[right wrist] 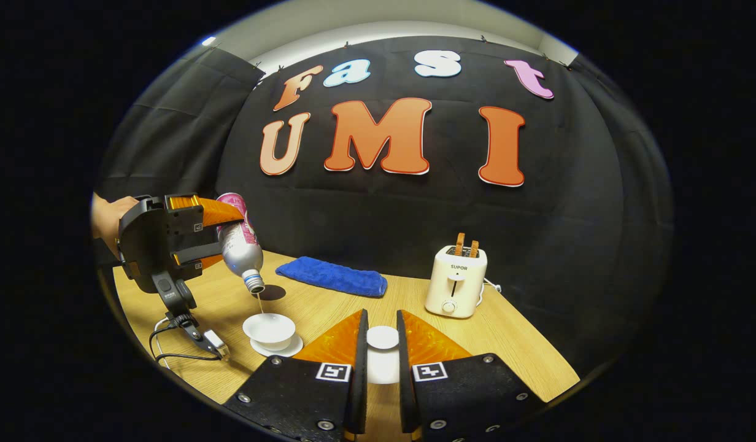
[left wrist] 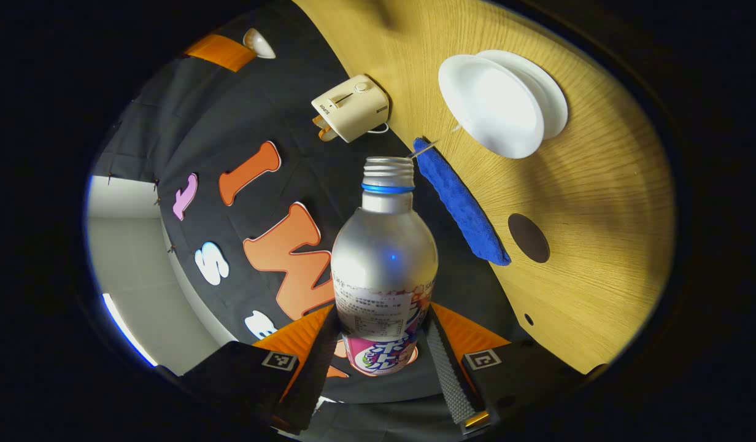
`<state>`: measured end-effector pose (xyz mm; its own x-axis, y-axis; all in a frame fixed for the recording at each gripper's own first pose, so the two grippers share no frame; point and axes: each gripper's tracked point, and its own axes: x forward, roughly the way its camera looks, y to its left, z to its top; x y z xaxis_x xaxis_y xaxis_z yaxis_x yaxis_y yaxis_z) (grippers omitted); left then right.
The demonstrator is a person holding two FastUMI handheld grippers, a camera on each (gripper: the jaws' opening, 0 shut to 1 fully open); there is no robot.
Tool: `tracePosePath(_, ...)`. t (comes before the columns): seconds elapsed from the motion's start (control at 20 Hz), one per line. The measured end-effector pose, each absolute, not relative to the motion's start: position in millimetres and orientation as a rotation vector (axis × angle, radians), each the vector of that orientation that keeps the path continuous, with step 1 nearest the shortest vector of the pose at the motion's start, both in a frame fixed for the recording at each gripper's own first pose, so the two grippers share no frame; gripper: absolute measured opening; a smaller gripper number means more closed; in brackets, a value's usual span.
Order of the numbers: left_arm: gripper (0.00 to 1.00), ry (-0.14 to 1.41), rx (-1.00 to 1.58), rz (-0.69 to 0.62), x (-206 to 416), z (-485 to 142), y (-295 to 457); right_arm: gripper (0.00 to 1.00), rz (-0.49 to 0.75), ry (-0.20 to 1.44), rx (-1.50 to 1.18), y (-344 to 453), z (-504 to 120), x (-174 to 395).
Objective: Open the teacup lid with one hand, grasp the water bottle and pour water into the teacup with the other hand; after pouring, place the water bottle on the coaster and then close the teacup lid.
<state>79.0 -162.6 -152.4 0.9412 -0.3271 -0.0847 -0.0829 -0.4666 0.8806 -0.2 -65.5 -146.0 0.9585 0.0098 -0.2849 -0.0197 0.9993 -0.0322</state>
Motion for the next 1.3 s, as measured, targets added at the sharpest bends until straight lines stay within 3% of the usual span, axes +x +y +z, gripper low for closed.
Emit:
tracePosePath(0.45, 0.83, -0.299, 1.934, -0.276, 78, -149, -152, 0.22, 0.037, 0.293, -0.028, -51, -147, 8)
tracePosePath(0.5, 0.80, -0.305, 1.885, -0.263, 79, -143, -150, 0.22, 0.043, 0.291, -0.023, -48, -145, 10)
tracePosePath(0.55, 0.87, -0.298, 1.829, -0.256, 79, -139, -148, 0.22, 0.049, 0.289, -0.018, -45, -144, 12)
tracePosePath(0.7, 0.78, -0.256, 1.646, -0.200, 87, -128, -130, 0.22, 0.064, 0.271, -0.015, -37, -136, 16)
tracePosePath(0.85, 0.83, -0.233, 1.430, -0.149, 92, -107, -120, 0.22, 0.079, 0.249, 0.003, -27, -127, 23)
tracePosePath(0.95, 0.79, -0.222, 1.371, -0.126, 98, -100, -118, 0.22, 0.082, 0.244, 0.010, -21, -125, 27)
tracePosePath(1.3, 0.83, -0.152, 0.954, -0.060, 120, -85, -95, 0.22, 0.090, 0.217, -0.007, -7, -109, 36)
